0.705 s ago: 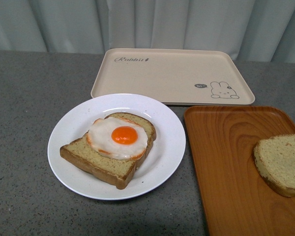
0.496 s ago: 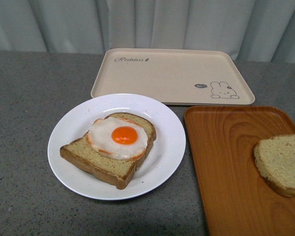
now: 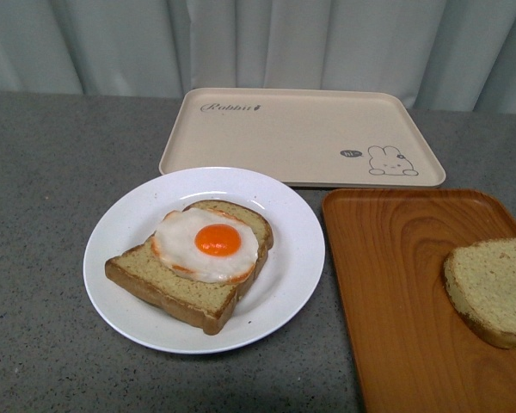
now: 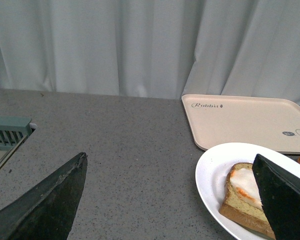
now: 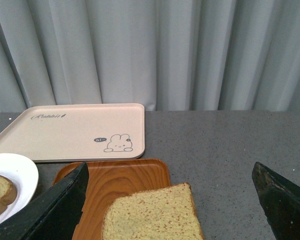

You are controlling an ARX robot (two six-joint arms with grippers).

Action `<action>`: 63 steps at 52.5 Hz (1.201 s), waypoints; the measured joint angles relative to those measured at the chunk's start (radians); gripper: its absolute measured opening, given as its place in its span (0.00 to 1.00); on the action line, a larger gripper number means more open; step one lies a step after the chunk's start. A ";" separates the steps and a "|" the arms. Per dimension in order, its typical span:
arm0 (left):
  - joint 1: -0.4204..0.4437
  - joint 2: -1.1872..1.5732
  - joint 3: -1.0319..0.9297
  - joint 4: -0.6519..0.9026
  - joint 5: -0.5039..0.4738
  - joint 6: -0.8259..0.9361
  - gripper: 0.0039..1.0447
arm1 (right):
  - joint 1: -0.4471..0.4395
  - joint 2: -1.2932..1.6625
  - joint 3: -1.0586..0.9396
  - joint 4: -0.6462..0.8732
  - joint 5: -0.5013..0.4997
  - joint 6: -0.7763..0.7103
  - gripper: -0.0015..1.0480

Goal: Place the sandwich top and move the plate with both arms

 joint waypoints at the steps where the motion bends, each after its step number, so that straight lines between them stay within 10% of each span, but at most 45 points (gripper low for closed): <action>1: 0.000 0.000 0.000 0.000 0.000 0.000 0.94 | 0.000 0.000 0.000 0.000 0.000 0.000 0.91; 63: 0.000 0.000 0.000 0.000 0.000 0.000 0.94 | 0.000 0.000 0.000 0.000 0.000 0.000 0.91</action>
